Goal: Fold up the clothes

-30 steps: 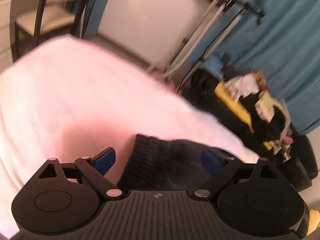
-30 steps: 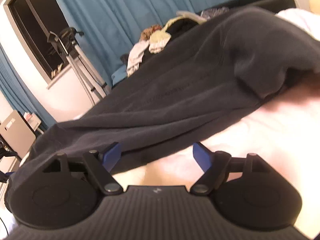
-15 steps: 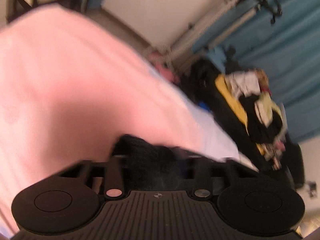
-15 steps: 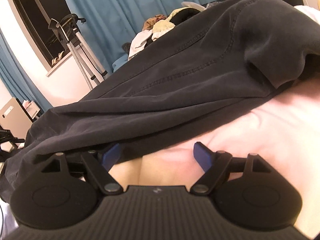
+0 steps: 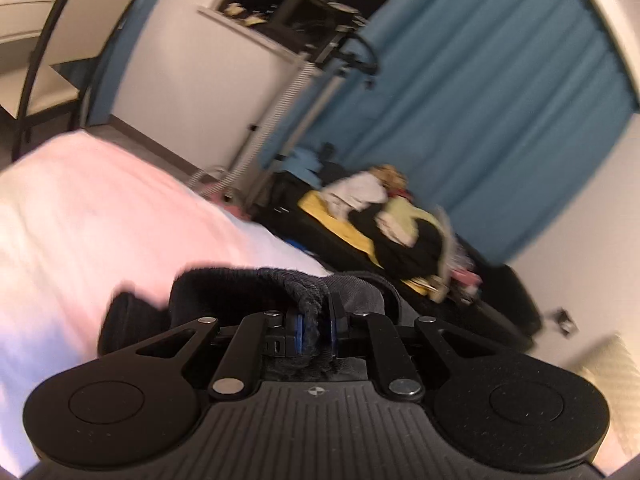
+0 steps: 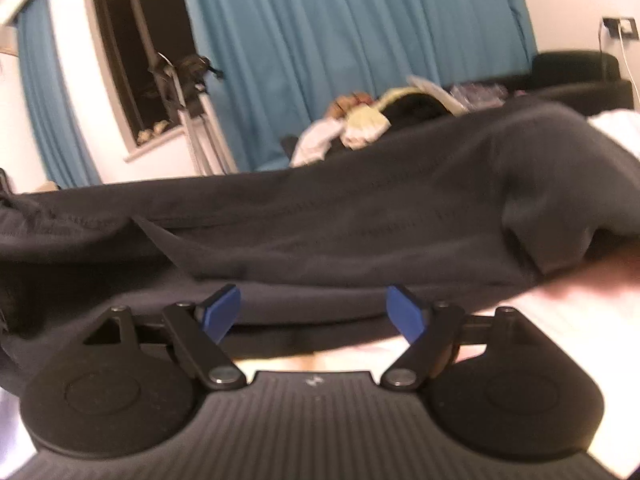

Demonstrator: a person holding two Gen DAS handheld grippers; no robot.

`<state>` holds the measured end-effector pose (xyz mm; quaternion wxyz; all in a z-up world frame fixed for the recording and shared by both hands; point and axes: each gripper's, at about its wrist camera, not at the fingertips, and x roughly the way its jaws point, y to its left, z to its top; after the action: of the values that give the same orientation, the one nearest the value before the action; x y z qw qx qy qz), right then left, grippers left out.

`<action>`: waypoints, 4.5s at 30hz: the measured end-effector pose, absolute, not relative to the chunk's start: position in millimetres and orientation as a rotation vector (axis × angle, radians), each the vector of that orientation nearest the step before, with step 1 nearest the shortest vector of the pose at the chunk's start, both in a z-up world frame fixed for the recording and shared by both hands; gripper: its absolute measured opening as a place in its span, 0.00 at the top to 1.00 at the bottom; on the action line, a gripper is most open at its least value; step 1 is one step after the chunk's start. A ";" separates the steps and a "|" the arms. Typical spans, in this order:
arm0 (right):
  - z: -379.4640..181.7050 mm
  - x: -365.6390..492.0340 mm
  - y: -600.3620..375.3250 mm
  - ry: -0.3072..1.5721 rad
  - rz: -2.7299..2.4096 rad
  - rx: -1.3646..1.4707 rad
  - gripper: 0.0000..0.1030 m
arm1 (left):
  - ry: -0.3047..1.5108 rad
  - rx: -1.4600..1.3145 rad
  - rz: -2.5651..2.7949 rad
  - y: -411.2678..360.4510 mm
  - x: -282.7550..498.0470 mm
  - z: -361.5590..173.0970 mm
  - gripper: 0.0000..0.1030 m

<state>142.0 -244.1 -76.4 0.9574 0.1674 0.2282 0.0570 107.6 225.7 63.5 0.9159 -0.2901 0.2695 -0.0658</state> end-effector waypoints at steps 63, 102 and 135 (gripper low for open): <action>-105.6 123.7 -167.4 0.733 0.461 0.145 0.29 | 0.711 -0.444 0.171 178.5 66.1 -38.0 0.22; -118.7 134.1 -132.3 0.664 0.490 0.101 0.08 | 0.564 -0.570 0.270 230.2 226.0 -72.3 0.62; -93.5 113.8 -224.0 0.657 0.150 0.442 0.09 | 0.771 -0.980 0.046 130.6 -2.3 -101.9 0.08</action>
<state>113.8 -224.0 -93.5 0.9198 0.2151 0.3199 0.0731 -2.3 130.6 -101.9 0.8116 -0.4588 0.3611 0.0215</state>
